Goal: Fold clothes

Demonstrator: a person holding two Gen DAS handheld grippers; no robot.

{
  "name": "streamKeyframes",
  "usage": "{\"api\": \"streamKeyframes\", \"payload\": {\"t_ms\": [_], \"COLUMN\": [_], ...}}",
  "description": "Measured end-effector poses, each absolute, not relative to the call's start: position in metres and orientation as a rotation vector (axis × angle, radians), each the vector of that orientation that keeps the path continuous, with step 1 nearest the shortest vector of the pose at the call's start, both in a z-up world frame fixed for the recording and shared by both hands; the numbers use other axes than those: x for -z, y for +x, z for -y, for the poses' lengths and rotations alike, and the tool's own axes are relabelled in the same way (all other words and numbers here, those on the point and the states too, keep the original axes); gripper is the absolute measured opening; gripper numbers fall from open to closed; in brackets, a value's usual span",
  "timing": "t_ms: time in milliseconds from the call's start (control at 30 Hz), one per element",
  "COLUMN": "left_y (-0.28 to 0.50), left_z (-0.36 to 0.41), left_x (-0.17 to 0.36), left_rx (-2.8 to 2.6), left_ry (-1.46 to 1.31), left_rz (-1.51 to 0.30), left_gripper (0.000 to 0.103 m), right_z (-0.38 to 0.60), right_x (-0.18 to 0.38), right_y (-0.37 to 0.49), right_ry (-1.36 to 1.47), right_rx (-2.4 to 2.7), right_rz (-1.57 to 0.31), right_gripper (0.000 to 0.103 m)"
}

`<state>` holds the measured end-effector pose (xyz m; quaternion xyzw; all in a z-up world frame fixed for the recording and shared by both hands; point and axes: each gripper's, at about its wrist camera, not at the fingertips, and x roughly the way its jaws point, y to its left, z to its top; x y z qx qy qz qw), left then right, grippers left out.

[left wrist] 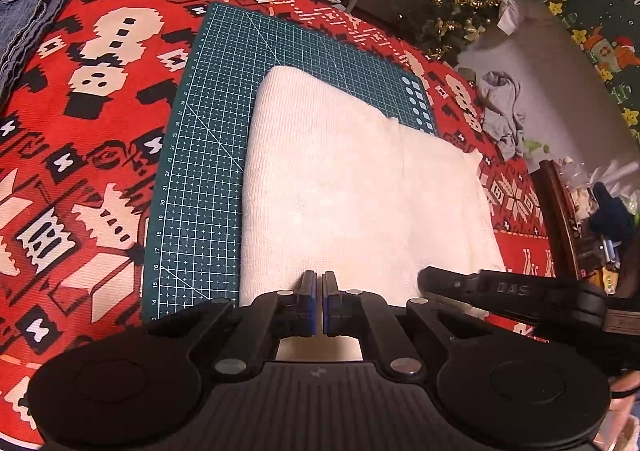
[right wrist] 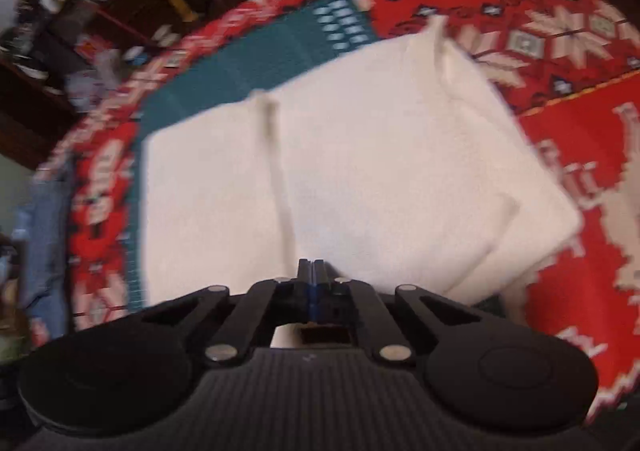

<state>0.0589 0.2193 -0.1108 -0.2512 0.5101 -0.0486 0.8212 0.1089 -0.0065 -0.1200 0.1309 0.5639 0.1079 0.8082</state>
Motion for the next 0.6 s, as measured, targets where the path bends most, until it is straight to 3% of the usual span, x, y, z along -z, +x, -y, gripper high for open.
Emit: {"api": "streamKeyframes", "payload": {"t_ms": [233, 433, 467, 600], "left_y": [0.054, 0.060, 0.062, 0.059], "left_z": [-0.228, -0.222, -0.220, -0.215], "left_x": [0.100, 0.113, 0.117, 0.119], "left_rx": [0.127, 0.136, 0.132, 0.117], "left_ry": [-0.598, -0.617, -0.611, -0.565], "left_rz": [-1.013, -1.052, -1.071, -1.096], "left_gripper": [0.004, 0.004, 0.004, 0.004], "right_z": [0.017, -0.016, -0.016, -0.012], "right_x": [0.102, 0.113, 0.117, 0.125], "right_y": [0.110, 0.102, 0.101, 0.098], "right_ry": [0.478, 0.415, 0.399, 0.371], "right_rx": [-0.380, -0.457, -0.445, -0.406], "right_rz": [-1.179, -1.237, -1.247, -1.264], "right_gripper": [0.003, 0.005, 0.001, 0.000]}}
